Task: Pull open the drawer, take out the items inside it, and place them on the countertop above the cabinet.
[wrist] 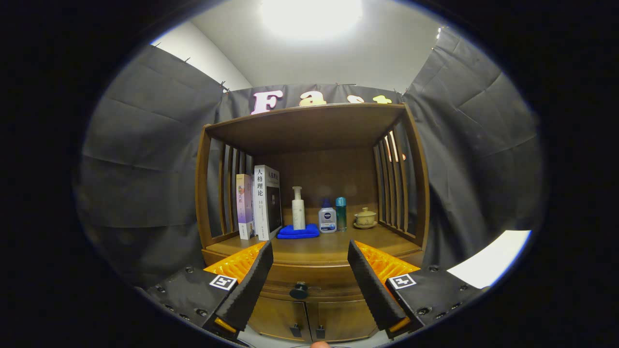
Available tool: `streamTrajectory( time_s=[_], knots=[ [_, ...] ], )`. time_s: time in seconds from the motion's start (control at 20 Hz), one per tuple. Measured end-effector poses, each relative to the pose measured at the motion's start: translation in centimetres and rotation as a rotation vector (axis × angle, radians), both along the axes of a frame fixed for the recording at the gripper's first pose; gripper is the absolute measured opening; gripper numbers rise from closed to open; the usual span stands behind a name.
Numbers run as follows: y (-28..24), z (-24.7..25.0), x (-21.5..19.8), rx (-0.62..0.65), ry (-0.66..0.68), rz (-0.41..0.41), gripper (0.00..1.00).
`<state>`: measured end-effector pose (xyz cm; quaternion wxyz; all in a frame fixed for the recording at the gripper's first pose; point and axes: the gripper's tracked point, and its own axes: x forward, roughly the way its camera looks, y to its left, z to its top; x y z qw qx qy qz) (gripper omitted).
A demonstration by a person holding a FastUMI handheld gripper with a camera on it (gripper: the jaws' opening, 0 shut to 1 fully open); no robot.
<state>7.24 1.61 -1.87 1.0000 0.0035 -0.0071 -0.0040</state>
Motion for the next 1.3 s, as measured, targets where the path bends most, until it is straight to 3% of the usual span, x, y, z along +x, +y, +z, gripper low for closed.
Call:
streamTrajectory(
  time_s=[0.6, 1.2, 1.3],
  knots=[
    [1.8, -7.7, 7.2, 0.055, 0.086, 0.038, 0.98],
    [2.6, -16.3, 8.9, -0.012, 0.224, 0.05, 0.98],
    [2.8, -17.4, 9.0, -0.019, 0.245, 0.053, 0.91]
  ],
)
